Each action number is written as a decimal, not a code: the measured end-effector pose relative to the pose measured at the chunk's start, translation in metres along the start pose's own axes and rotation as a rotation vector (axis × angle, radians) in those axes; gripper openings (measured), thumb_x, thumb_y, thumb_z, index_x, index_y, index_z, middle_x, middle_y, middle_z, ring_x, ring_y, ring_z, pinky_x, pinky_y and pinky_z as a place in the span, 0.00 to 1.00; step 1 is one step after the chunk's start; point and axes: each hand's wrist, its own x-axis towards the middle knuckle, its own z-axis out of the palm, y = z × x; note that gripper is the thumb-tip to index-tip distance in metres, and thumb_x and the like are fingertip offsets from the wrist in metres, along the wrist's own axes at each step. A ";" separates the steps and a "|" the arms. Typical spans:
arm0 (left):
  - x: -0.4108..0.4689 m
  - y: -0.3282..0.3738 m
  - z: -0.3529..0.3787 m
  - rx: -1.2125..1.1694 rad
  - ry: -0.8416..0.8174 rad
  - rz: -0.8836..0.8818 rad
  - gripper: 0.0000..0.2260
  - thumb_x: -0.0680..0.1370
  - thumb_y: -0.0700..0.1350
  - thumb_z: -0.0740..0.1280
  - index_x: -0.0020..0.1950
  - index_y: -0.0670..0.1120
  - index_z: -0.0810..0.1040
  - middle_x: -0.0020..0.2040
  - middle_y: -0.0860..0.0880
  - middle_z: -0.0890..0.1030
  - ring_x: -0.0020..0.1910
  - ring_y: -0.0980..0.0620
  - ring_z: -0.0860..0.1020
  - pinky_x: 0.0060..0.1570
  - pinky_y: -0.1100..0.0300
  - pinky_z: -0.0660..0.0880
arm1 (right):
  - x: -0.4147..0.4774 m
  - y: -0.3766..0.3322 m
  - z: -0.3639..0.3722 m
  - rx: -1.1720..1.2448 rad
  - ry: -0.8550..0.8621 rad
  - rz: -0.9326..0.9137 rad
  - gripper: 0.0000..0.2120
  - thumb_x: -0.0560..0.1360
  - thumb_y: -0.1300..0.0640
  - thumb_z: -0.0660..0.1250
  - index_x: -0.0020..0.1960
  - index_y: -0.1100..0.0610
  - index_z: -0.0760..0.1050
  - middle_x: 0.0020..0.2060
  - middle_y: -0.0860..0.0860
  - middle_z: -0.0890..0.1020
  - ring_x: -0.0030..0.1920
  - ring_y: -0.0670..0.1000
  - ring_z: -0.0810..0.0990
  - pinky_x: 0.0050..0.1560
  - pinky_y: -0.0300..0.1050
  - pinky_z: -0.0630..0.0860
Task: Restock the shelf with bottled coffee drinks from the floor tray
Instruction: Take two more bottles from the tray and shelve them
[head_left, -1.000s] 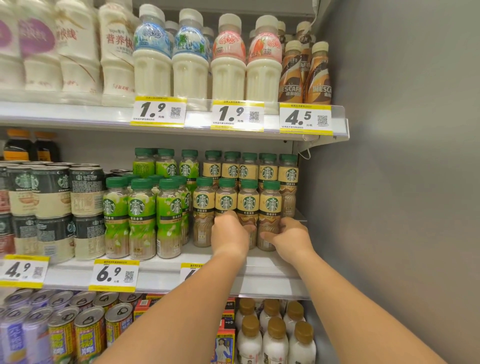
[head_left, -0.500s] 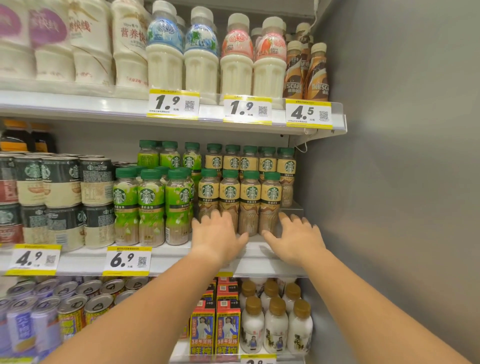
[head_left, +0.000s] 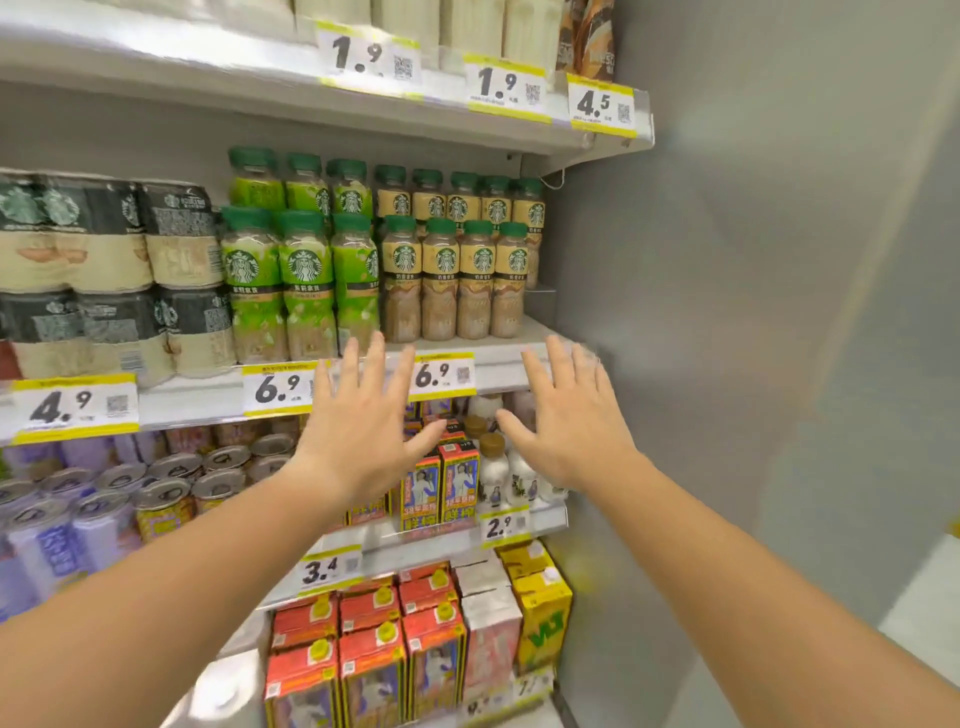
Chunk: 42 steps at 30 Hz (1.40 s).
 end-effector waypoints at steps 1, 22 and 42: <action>-0.011 -0.002 0.003 -0.004 0.008 0.025 0.43 0.74 0.73 0.41 0.82 0.47 0.49 0.81 0.38 0.52 0.78 0.35 0.51 0.72 0.34 0.55 | -0.015 -0.007 0.001 -0.005 0.001 0.018 0.40 0.77 0.33 0.49 0.82 0.53 0.49 0.81 0.59 0.50 0.80 0.62 0.47 0.77 0.63 0.48; -0.331 0.075 0.225 -0.183 -0.508 0.008 0.46 0.72 0.74 0.42 0.81 0.45 0.50 0.80 0.41 0.56 0.78 0.41 0.55 0.74 0.43 0.57 | -0.320 -0.036 0.257 0.226 -0.469 0.105 0.42 0.77 0.33 0.55 0.82 0.55 0.49 0.81 0.57 0.56 0.80 0.56 0.52 0.77 0.52 0.53; -0.450 0.122 0.379 -1.049 -0.613 -0.897 0.39 0.66 0.48 0.82 0.72 0.46 0.67 0.69 0.49 0.75 0.67 0.49 0.73 0.59 0.59 0.67 | -0.411 -0.100 0.380 1.147 -0.489 1.216 0.26 0.69 0.58 0.75 0.66 0.50 0.75 0.54 0.50 0.83 0.55 0.56 0.81 0.62 0.56 0.76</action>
